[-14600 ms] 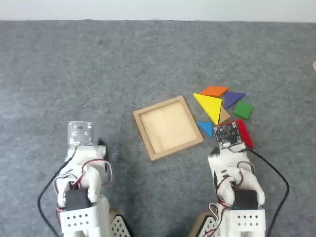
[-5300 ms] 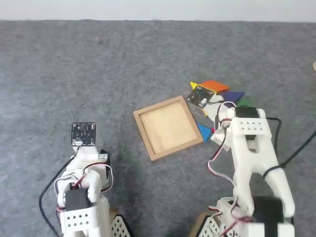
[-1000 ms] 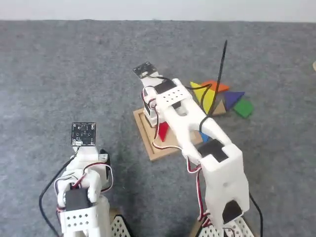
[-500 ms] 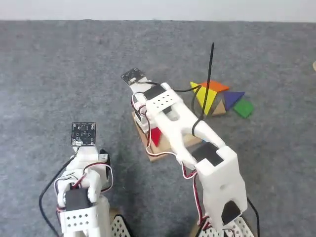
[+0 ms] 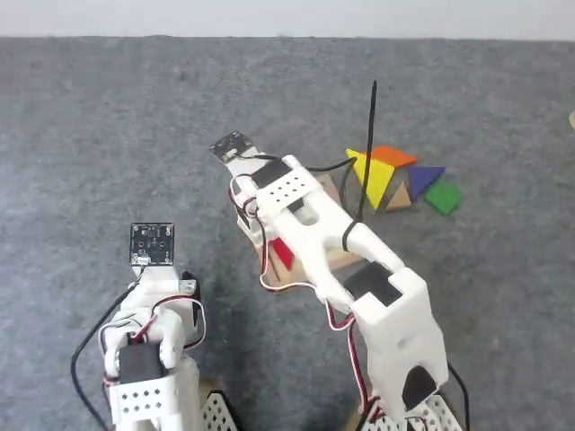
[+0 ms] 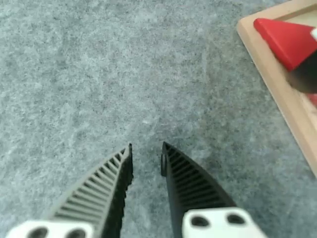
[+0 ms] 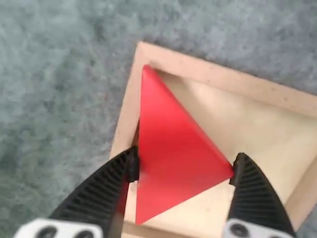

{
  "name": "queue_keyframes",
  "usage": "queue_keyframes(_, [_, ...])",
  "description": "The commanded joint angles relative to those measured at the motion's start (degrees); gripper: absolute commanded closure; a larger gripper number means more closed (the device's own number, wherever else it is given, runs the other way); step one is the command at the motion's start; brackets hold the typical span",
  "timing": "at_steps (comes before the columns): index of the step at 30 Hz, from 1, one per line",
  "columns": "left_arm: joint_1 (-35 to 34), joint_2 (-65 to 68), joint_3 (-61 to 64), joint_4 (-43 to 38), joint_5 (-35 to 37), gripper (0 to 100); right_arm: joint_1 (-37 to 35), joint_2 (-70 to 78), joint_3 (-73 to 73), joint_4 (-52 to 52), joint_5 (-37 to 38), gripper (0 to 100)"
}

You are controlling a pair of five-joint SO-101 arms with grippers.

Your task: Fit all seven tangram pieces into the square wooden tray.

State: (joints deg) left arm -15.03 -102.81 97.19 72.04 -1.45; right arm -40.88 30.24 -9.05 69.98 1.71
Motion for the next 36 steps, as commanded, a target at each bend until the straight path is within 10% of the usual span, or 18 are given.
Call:
queue_keyframes(1, [-0.3,-1.1,-0.7,0.2,-0.1,91,-1.4,-1.0,-3.0,2.2,0.0,74.5])
queue_keyframes(36, [-0.3,-1.1,-0.7,0.2,-0.1,91,0.0,-3.2,-3.0,2.2,3.2,68.0])
